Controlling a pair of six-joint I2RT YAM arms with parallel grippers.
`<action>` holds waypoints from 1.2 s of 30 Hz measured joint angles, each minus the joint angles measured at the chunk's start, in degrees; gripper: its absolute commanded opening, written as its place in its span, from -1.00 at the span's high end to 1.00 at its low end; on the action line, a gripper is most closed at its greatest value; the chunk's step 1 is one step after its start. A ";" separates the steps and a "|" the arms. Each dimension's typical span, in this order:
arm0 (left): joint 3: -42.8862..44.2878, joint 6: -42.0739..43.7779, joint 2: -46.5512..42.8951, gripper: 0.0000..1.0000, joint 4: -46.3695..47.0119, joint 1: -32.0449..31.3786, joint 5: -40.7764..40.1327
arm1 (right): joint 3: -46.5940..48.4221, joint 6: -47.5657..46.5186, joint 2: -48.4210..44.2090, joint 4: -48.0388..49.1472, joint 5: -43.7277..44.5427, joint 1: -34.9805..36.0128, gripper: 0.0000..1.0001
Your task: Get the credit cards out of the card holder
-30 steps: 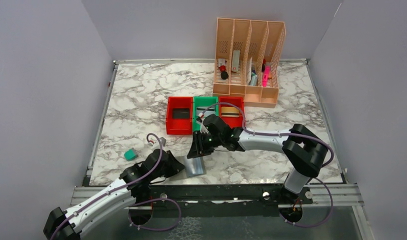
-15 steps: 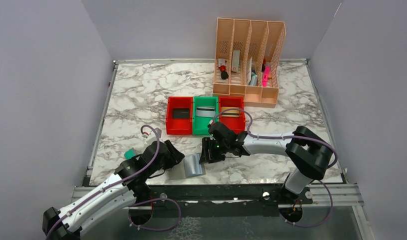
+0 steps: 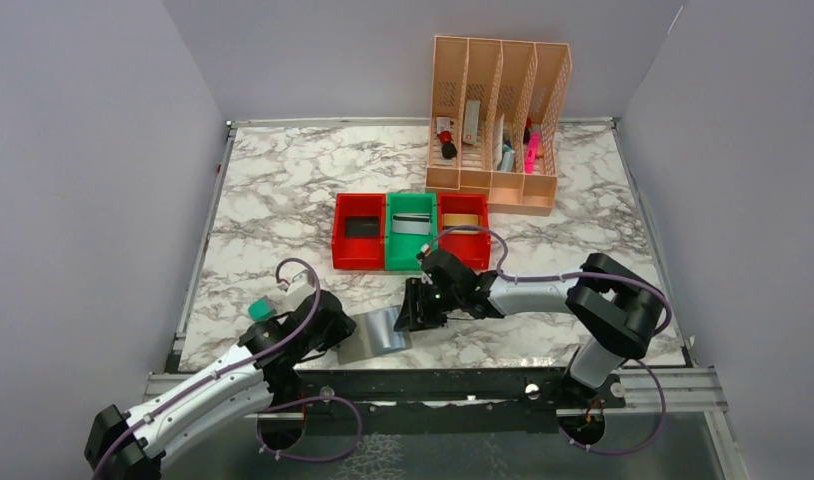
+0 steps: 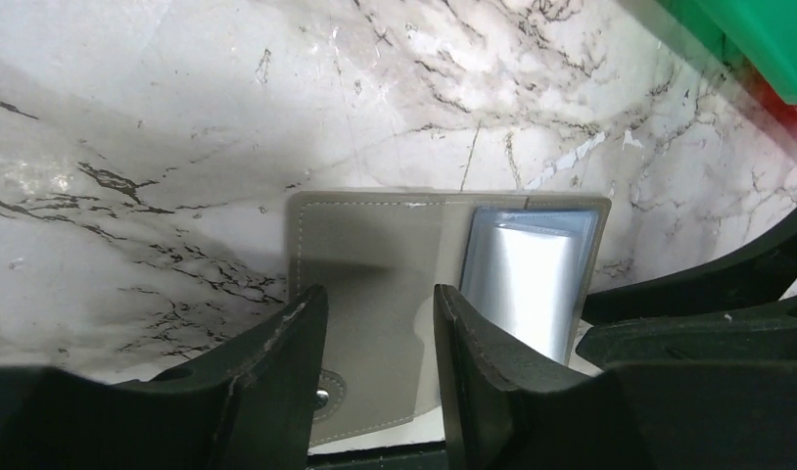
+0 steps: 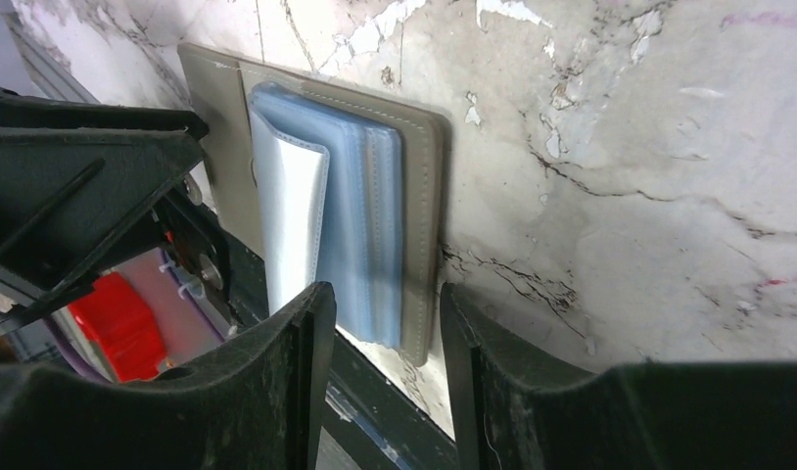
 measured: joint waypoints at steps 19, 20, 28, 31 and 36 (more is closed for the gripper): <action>-3.04 0.37 -4.70 0.48 1.29 0.00 1.73 | -2.43 6.40 2.60 17.03 -10.78 -0.11 0.63; -3.06 0.44 -4.70 0.49 1.33 0.00 1.79 | -2.34 6.45 2.60 17.33 -11.23 -0.11 0.63; -4.44 0.46 -6.14 0.55 3.23 0.00 3.10 | -0.52 6.34 4.00 18.51 -13.22 -0.11 0.86; -4.72 0.44 -6.47 0.54 3.52 0.00 3.43 | 0.61 5.60 4.35 17.05 -13.25 -0.11 0.99; -5.01 0.50 -6.47 0.34 3.96 0.00 4.15 | 2.67 2.51 3.23 9.77 -9.11 -0.11 0.98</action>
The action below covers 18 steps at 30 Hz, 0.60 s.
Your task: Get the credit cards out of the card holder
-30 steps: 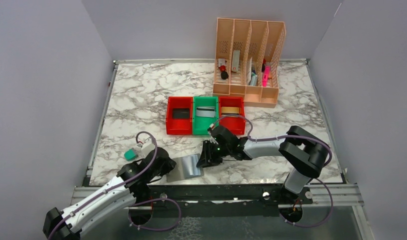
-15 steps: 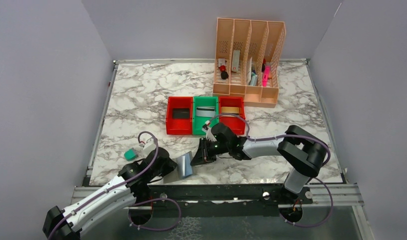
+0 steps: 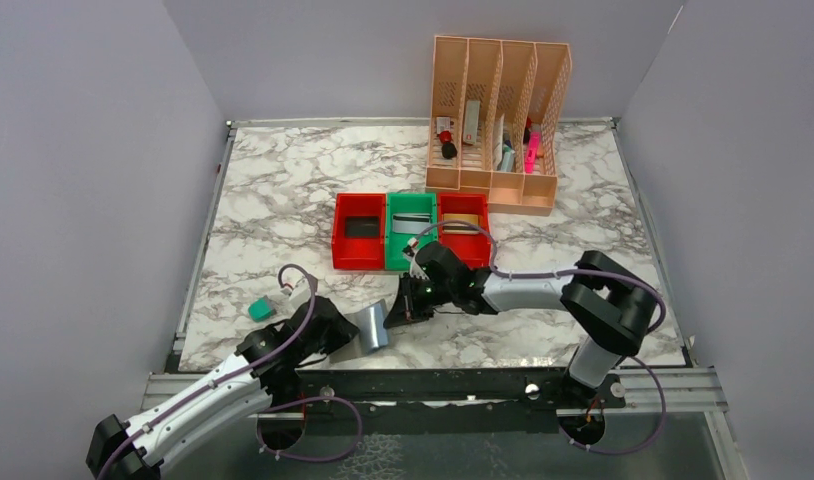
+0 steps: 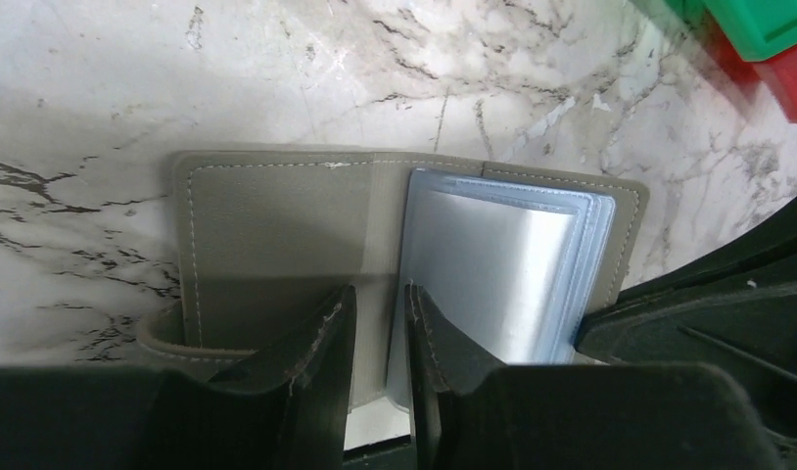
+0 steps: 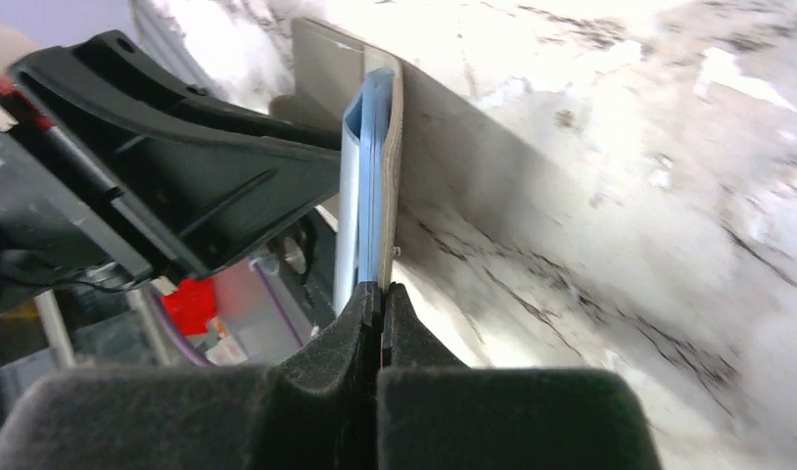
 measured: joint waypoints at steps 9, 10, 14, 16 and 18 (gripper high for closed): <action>3.04 3.13 1.42 -0.01 3.67 0.00 0.94 | 0.07 -6.88 -14.29 -19.78 16.98 0.04 0.98; 3.98 3.69 1.99 -0.01 4.07 0.00 0.96 | 0.07 -7.56 -16.17 -22.32 19.15 0.04 0.98; 7.32 5.75 4.70 -0.05 5.62 0.00 1.03 | 0.90 -11.06 -21.64 -32.57 26.27 0.00 0.98; 8.35 6.67 5.90 -0.06 6.16 0.00 1.03 | 3.76 -13.31 -21.33 -38.64 29.18 0.00 0.98; 8.68 7.37 6.60 -0.06 6.54 0.00 1.05 | 7.50 -15.17 -19.43 -43.15 30.73 0.00 0.98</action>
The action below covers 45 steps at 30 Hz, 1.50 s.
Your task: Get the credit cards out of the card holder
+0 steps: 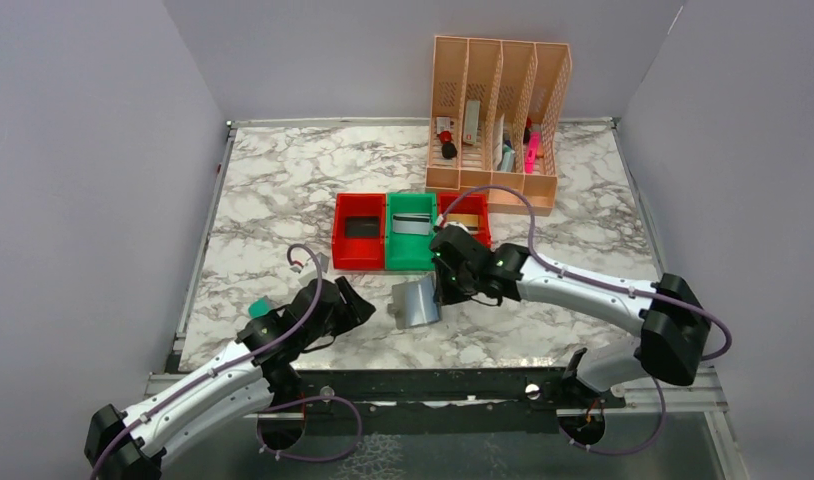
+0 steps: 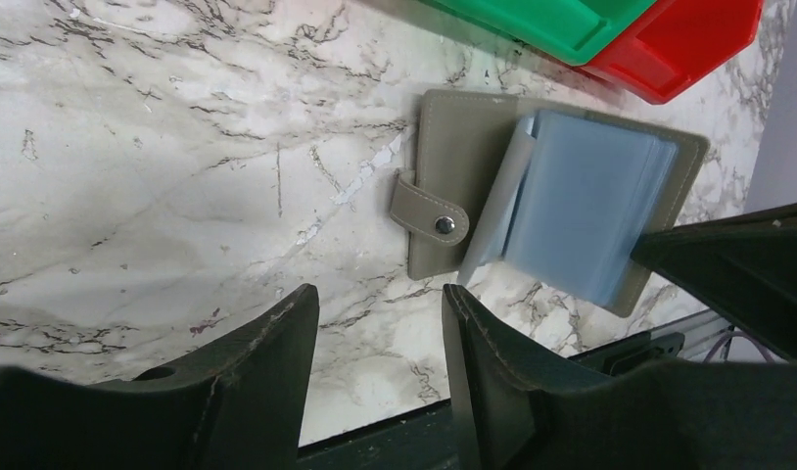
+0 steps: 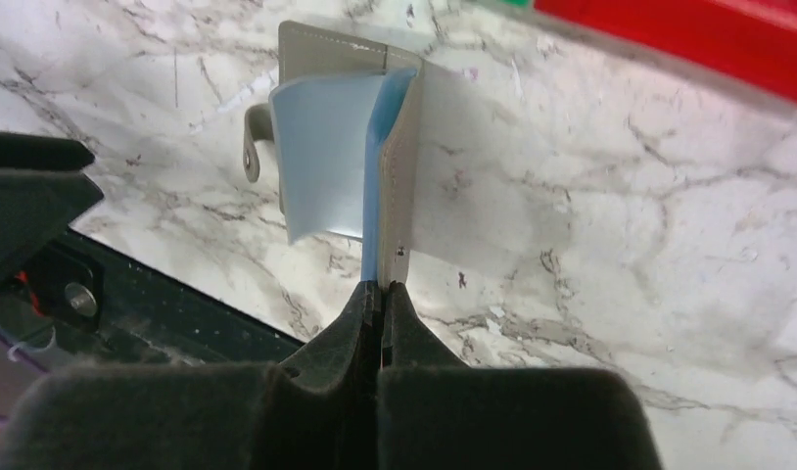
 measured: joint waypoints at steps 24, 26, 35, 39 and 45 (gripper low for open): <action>-0.04 1.27 -0.33 -0.08 0.17 0.00 0.39 | 24.61 -10.12 22.64 -14.97 0.35 2.86 0.90; -0.04 1.31 -0.17 -0.08 0.20 0.00 0.39 | 24.39 -10.10 22.32 -14.99 0.02 3.06 0.90; -0.02 3.02 2.16 0.21 2.91 0.00 2.54 | 18.60 -8.52 18.67 -9.27 -6.86 3.80 0.92; 0.90 4.70 5.64 0.38 5.05 0.00 4.63 | 12.59 -5.88 16.52 -5.09 -7.32 3.80 0.92; 3.45 7.80 13.81 0.64 11.87 0.00 9.51 | 4.02 -1.51 13.42 0.72 -7.32 3.80 0.89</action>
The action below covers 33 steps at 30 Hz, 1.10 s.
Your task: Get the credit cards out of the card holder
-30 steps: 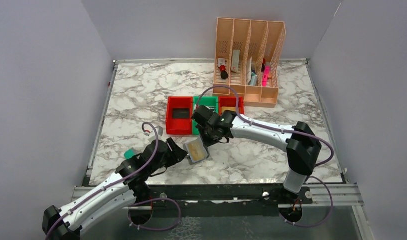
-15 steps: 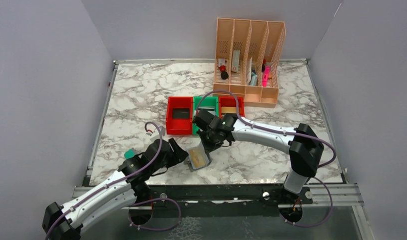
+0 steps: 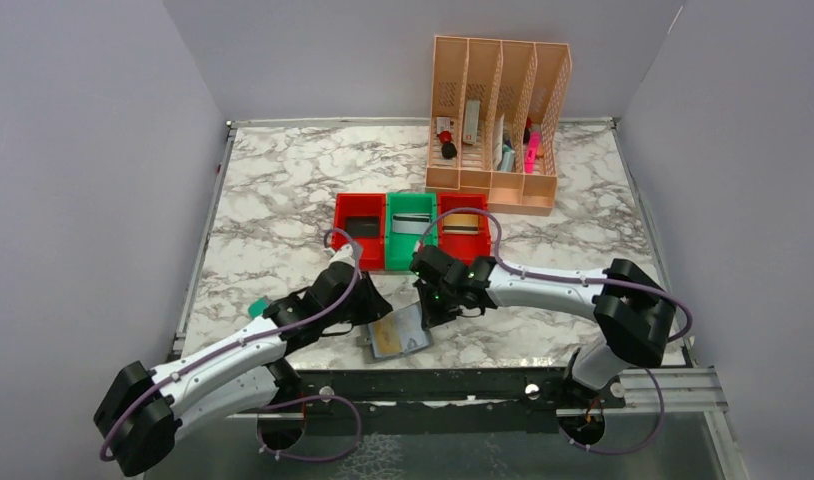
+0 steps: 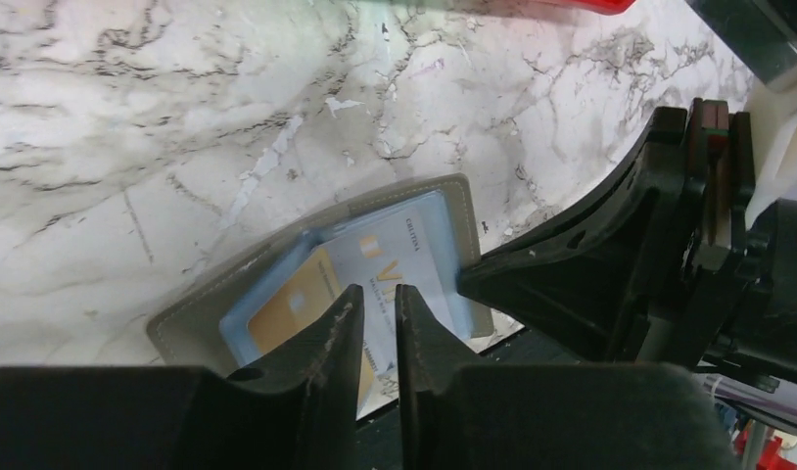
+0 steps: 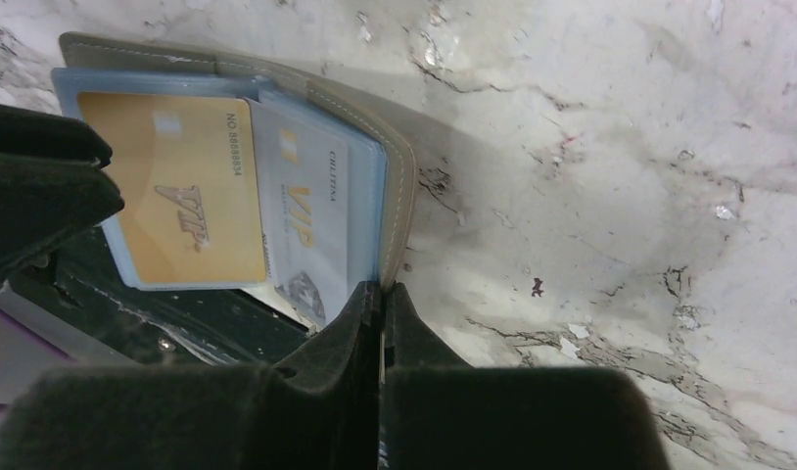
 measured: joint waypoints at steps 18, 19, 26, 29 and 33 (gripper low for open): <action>-3.65 2.27 3.80 0.61 1.25 0.00 4.57 | -10.43 6.45 -8.33 4.26 4.61 -0.04 0.28; -3.65 2.45 3.82 0.60 1.09 0.00 4.63 | -9.49 5.92 -9.05 4.15 4.61 -0.04 0.29; -3.65 2.80 4.11 0.50 -0.26 0.00 4.63 | -5.79 2.08 -11.85 13.14 -3.41 -0.07 0.32; -3.63 2.93 4.24 0.31 -0.85 0.00 4.63 | -5.75 1.92 -8.81 17.79 -9.27 -0.07 0.37; -3.58 3.26 4.24 0.08 -1.73 0.00 4.63 | -5.90 2.10 -1.27 20.52 -12.90 -0.07 0.39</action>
